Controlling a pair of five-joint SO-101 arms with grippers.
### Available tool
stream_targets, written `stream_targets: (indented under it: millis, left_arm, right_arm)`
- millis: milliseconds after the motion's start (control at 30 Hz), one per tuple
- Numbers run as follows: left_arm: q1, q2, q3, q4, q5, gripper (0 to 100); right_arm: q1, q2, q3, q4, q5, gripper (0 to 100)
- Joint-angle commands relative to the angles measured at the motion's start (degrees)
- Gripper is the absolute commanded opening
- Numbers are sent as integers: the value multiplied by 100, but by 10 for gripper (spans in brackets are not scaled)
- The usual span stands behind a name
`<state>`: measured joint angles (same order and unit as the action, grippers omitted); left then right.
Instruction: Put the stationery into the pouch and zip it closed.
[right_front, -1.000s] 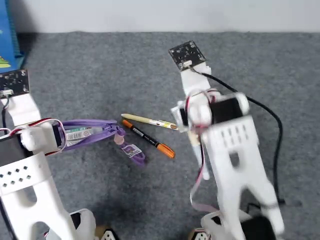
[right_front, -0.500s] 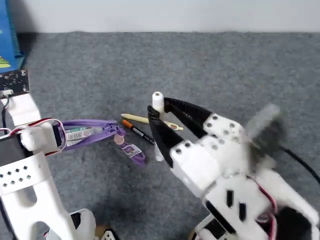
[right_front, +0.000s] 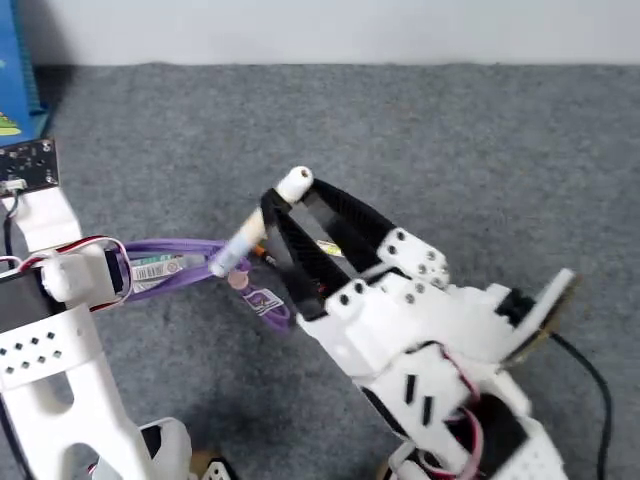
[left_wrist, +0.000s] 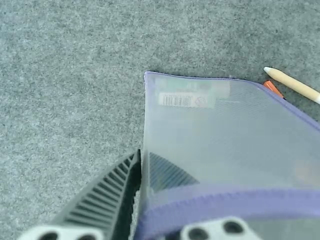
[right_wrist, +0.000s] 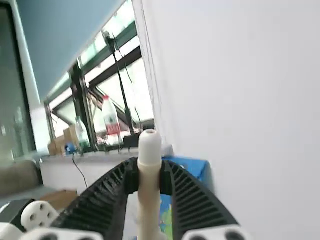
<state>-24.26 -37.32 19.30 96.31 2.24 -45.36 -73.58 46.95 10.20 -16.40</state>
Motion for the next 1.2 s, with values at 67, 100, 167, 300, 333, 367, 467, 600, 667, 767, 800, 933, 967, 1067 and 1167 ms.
stream_targets:
  millis: [67,100,167,300,333,367,467,600,667,767,800,933,967,1067,1167]
  left_arm:
    - [26,-26,-4,-9,-26,12]
    - [26,-26,-4,-18,-26,12]
    - [26,-26,-4,-26,-18,12]
    - [26,-26,-4,-26,-18,12]
    - [26,-26,-4,-26,-18,12]
    - [26,-26,-4,-18,-18,12]
    - [26,-26,-4,-18,-18,12]
    - [26,-26,-4,-18,-18,12]
    - [26,-26,-4,-9,-26,12]
    - [18,-26,4,0,-26,12]
    - [18,-26,4,0,-26,12]
    - [18,-26,4,0,-26,12]
    - [18,-26,4,0,-26,12]
    - [18,-26,4,0,-26,12]
    - [18,-26,4,0,-26,12]
  right_arm:
    - [-119,-110,730,-1780,-70,8]
    - [-198,-110,835,-1895,-62,8]
    - [-312,-101,976,-1974,-53,8]
    - [-435,233,1029,-2000,-53,8]
    - [-435,356,1029,-2009,-53,8]
    - [-435,505,1029,-2070,-53,8]
    - [-435,980,1037,-2422,-44,8]
    - [-435,1543,1037,-2844,-35,8]
    - [-435,1771,1046,-2879,-35,8]
    - [-426,2009,1064,-2862,70,8]
    - [-444,2062,1108,-2888,220,8]
    - [-681,2097,1327,-2853,932,10]
    - [-752,2097,1389,-2853,1125,12]
    - [-892,2097,1512,-2853,1521,80]
    - [-919,2088,1486,-2853,1609,180]
